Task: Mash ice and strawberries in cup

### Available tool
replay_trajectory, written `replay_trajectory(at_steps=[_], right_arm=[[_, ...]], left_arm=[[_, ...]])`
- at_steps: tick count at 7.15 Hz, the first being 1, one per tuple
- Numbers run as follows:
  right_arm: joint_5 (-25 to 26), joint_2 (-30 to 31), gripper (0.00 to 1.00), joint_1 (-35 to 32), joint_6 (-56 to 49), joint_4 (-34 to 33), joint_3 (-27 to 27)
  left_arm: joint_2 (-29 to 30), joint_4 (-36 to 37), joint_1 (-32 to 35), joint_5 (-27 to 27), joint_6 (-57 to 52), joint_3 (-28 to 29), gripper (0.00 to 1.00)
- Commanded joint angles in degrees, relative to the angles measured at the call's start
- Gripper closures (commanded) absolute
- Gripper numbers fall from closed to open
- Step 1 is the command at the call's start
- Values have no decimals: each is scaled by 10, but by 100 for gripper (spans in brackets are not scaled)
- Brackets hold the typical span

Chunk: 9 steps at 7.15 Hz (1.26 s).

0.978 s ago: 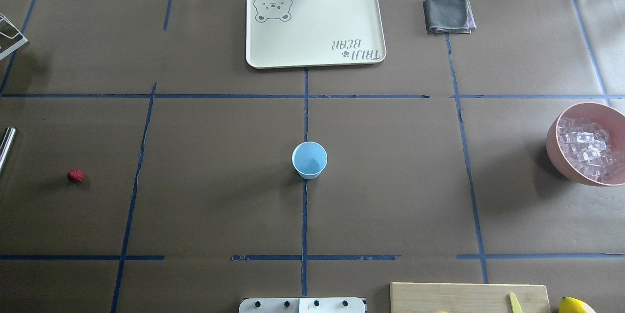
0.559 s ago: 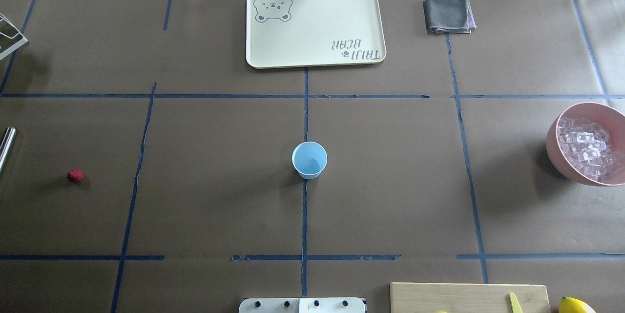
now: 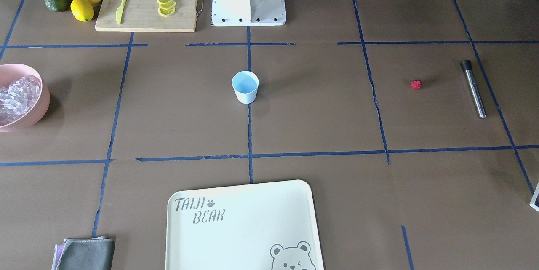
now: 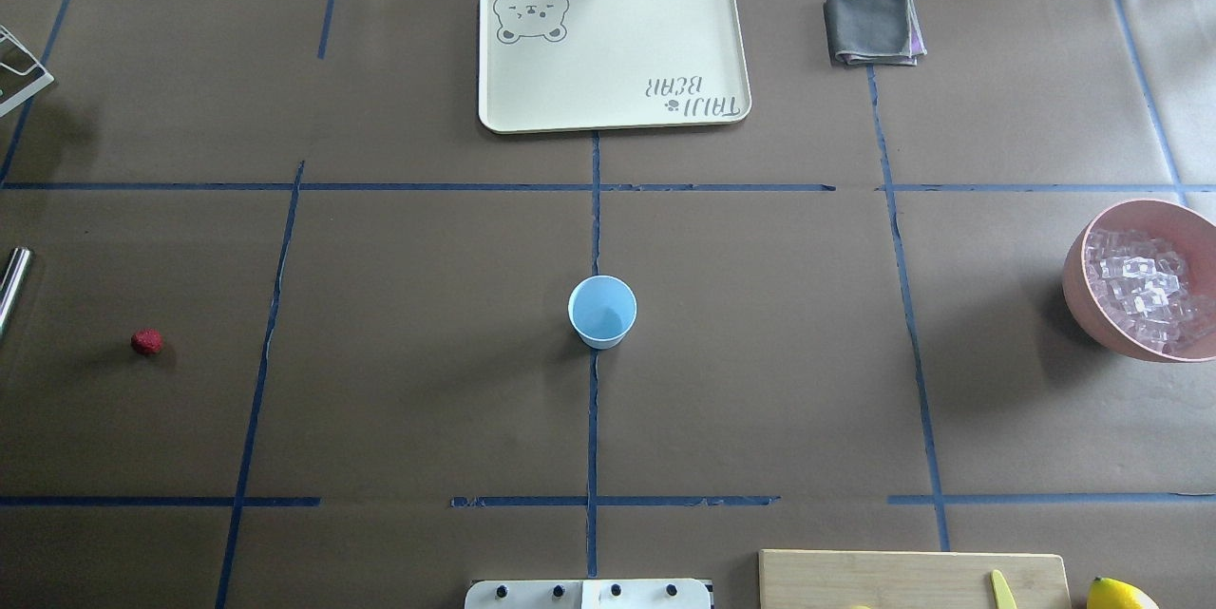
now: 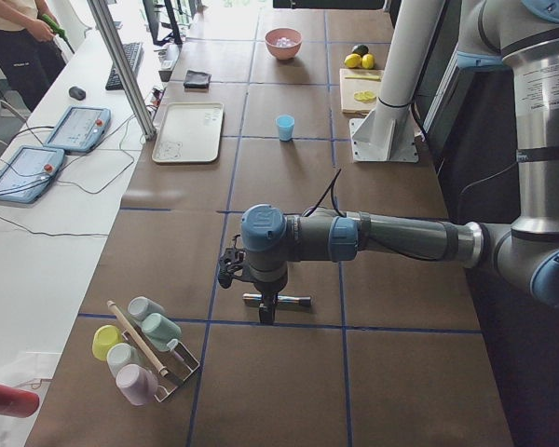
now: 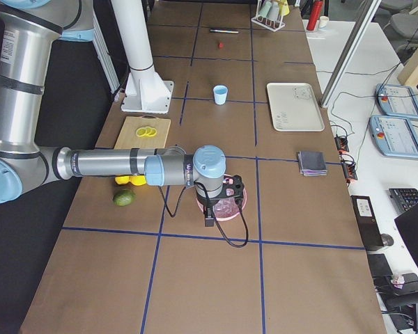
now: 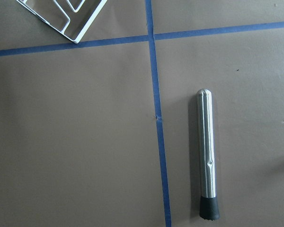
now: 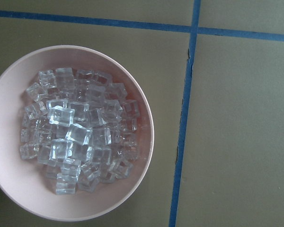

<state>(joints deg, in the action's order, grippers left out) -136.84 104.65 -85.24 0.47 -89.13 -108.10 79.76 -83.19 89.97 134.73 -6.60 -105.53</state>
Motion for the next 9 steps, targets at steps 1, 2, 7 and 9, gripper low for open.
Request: replay_trajectory(at_steps=[1, 2, 7, 9], right_arm=[[-19, 0, 1, 52, 102, 38, -14], [-16, 0, 2, 87, 218, 91, -11], [59, -2, 7, 202, 501, 195, 0], [78, -12, 8, 228, 559, 211, 12]], left_arm=[[-5, -1, 0, 0, 2, -1, 0], [-5, -2, -1, 0, -1, -1, 0], [-5, -9, -1, -3, -1, 1, 0], [-5, -8, -1, -3, 1, 1, 0]])
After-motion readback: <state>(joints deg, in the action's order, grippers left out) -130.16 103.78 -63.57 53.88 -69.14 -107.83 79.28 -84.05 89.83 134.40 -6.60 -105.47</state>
